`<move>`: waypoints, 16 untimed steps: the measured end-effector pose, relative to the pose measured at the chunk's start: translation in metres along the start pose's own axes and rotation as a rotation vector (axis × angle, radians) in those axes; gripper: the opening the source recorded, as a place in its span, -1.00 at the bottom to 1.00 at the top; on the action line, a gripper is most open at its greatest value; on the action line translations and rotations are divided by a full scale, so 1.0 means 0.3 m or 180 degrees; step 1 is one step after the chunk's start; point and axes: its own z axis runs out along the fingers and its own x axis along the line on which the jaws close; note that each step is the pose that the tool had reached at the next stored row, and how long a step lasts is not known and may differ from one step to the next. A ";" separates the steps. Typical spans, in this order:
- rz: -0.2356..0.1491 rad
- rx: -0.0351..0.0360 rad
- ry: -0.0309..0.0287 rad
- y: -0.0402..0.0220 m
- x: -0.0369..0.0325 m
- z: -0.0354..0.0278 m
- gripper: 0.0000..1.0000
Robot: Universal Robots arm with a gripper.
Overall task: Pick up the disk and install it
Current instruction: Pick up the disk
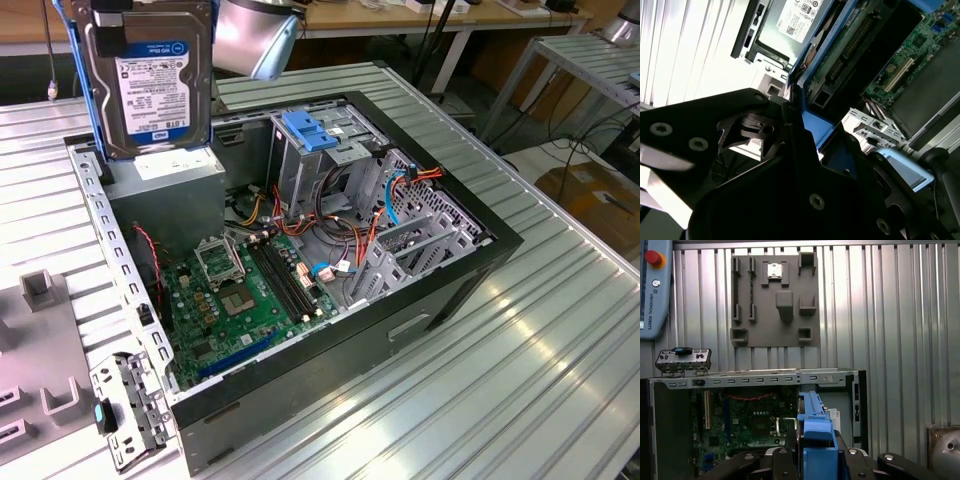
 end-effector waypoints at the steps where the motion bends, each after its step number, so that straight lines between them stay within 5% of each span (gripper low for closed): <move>1: 0.0002 0.0000 0.0000 -0.009 0.000 0.000 -0.26; 16: 0.0037 0.0000 0.0000 -0.098 0.014 0.001 -0.26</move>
